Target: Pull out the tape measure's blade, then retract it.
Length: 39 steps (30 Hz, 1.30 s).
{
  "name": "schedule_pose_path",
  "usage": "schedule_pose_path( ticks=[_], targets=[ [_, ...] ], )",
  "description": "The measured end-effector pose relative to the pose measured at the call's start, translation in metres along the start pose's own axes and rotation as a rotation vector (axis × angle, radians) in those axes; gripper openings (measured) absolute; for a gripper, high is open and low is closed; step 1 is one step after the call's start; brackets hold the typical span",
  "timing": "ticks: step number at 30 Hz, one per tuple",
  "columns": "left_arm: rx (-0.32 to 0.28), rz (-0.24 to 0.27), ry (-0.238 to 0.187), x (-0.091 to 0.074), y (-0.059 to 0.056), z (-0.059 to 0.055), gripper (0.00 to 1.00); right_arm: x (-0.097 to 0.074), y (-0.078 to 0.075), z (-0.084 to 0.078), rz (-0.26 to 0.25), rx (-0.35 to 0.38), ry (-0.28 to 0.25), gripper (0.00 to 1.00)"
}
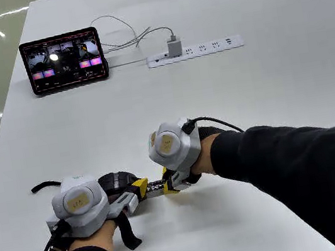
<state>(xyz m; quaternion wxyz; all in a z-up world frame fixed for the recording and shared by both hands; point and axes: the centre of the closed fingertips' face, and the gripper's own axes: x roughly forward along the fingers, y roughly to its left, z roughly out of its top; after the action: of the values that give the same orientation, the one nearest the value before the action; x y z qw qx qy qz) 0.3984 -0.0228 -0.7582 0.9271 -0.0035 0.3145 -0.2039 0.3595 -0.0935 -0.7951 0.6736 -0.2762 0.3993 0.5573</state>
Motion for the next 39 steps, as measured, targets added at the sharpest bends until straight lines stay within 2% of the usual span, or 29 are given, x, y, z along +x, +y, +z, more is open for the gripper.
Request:
schedule_pose_path(
  ticks=[39],
  targets=[
    [-0.005, -0.006, 0.001, 0.000, 0.001, 0.001, 0.59, 0.013, 0.004, 0.020, 0.004, 0.016, -0.043, 0.10]
  ],
)
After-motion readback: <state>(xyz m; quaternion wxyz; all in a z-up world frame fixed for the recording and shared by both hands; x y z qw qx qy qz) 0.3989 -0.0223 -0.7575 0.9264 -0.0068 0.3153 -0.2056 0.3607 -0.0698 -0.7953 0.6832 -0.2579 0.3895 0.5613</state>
